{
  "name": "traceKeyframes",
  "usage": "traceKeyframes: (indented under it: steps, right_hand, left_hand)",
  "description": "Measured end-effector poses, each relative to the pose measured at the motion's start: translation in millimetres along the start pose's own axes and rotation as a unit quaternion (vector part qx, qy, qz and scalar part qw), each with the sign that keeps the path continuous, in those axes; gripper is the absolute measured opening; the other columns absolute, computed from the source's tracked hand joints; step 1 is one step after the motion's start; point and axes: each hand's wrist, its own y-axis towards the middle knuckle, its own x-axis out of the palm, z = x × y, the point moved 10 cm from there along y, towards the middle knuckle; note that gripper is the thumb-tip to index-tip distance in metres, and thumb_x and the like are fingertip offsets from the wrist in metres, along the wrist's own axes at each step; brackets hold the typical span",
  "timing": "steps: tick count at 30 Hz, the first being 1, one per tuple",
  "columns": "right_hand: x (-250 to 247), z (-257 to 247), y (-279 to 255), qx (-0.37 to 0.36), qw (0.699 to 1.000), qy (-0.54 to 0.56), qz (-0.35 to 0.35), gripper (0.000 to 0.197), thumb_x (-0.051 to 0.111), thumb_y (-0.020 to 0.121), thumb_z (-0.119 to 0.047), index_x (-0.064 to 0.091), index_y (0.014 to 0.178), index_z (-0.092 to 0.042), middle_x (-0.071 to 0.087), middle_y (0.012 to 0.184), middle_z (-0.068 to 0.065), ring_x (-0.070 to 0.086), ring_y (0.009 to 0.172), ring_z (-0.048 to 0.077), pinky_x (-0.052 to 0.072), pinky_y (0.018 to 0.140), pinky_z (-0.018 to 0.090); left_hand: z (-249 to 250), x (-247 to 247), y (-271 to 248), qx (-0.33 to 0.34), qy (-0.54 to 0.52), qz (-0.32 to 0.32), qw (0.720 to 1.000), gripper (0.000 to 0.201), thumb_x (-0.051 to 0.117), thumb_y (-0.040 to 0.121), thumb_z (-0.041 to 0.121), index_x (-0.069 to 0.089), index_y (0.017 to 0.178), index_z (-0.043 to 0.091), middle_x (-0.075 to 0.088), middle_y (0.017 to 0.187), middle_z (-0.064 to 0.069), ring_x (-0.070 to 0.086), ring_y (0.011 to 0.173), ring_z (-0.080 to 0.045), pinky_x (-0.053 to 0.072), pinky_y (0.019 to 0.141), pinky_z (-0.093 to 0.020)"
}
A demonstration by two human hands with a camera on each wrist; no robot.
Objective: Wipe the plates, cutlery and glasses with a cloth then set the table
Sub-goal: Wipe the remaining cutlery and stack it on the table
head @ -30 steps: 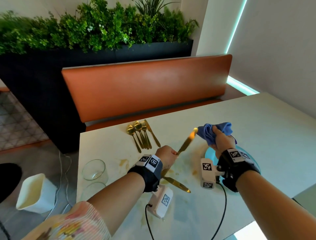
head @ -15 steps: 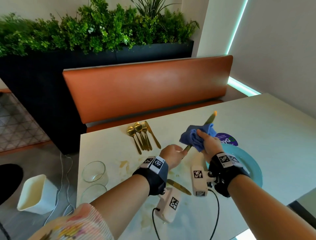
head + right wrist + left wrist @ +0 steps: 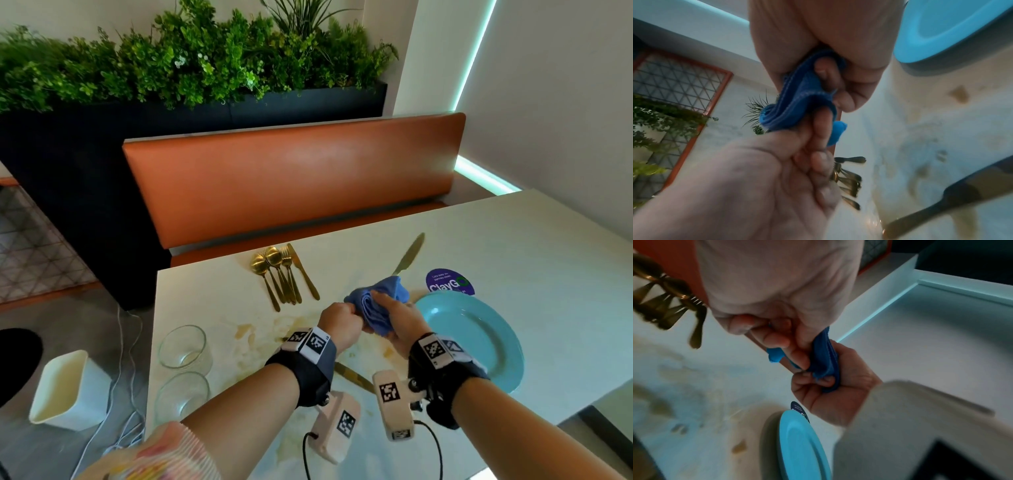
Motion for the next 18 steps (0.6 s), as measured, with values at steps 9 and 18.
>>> traceKeyframes:
  steps: [9, 18]
  right_hand:
    - [-3, -3, 20, -0.006, 0.940, -0.335, -0.069, 0.024, 0.072, 0.080, -0.020, 0.053, 0.070, -0.009, 0.059, 0.068, 0.005, 0.055, 0.058, 0.015, 0.046, 0.046, 0.018]
    - [36, 1, 61, -0.005, 0.908, -0.383, -0.170, 0.017, 0.078, 0.070, -0.005, 0.063, 0.074, -0.010, 0.066, 0.094, 0.017, 0.063, 0.085, 0.029, 0.053, 0.088, 0.044]
  left_hand:
    - [-15, -33, 31, -0.046, 0.039, -0.004, 0.998, 0.025, 0.051, 0.095, 0.019, 0.068, 0.112, 0.011, 0.071, 0.107, -0.004, 0.060, 0.082, -0.015, 0.044, 0.067, -0.020]
    - [-3, -28, 84, -0.052, -0.104, 0.046, 0.992, 0.021, 0.057, 0.090, 0.018, 0.069, 0.106, 0.013, 0.068, 0.109, -0.008, 0.053, 0.077, -0.012, 0.042, 0.063, -0.015]
